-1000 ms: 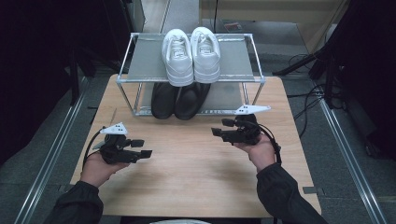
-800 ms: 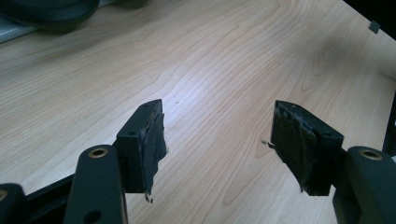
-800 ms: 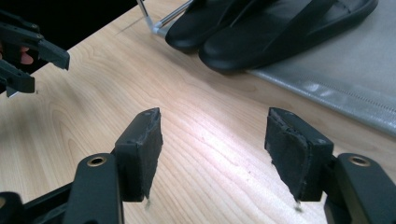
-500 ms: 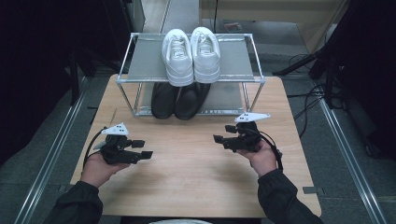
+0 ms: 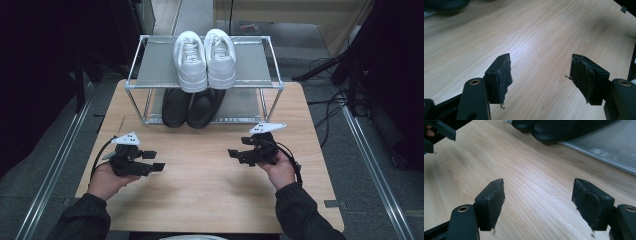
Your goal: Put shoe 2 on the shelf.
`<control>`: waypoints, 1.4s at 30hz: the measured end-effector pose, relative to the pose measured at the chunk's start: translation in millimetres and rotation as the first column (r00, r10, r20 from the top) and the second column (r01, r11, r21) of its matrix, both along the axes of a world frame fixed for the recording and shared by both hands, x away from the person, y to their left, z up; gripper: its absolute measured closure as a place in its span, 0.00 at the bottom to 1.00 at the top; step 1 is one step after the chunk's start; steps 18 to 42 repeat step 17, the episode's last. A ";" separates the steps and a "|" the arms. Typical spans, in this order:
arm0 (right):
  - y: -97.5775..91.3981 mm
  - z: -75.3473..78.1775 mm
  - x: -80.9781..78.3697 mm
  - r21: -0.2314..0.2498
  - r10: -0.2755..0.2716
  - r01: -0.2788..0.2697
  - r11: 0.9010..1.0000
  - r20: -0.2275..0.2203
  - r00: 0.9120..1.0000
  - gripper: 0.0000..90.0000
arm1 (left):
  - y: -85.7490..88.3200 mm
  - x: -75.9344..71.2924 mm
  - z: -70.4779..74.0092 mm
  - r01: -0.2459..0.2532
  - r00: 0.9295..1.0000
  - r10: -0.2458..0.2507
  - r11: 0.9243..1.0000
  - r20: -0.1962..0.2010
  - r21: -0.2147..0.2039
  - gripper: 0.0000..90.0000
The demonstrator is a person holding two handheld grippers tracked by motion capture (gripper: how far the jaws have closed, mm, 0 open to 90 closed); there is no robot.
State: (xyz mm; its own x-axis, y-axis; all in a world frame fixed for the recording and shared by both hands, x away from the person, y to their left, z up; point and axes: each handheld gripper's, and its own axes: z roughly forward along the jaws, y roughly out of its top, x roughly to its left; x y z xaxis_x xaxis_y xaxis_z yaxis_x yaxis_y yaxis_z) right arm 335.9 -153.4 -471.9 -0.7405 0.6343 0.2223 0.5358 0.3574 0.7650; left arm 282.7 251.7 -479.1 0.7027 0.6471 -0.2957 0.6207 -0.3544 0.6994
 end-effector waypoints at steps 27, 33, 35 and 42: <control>2.3 -4.4 2.9 -0.025 0.049 -0.049 0.998 0.011 0.999 0.30 | -12.7 0.7 -11.6 0.013 0.999 -0.016 0.997 0.032 0.079 0.23; 2.3 -4.4 2.9 -0.025 0.049 -0.049 0.998 0.011 0.999 0.30 | -12.7 0.7 -11.6 0.013 0.999 -0.016 0.997 0.032 0.079 0.23; 2.3 -4.4 2.9 -0.025 0.049 -0.049 0.998 0.011 0.999 0.30 | -12.7 0.7 -11.6 0.013 0.999 -0.016 0.997 0.032 0.079 0.23; 2.3 -4.4 2.9 -0.025 0.049 -0.049 0.998 0.011 0.999 0.30 | -12.7 0.7 -11.6 0.013 0.999 -0.016 0.997 0.032 0.079 0.23</control>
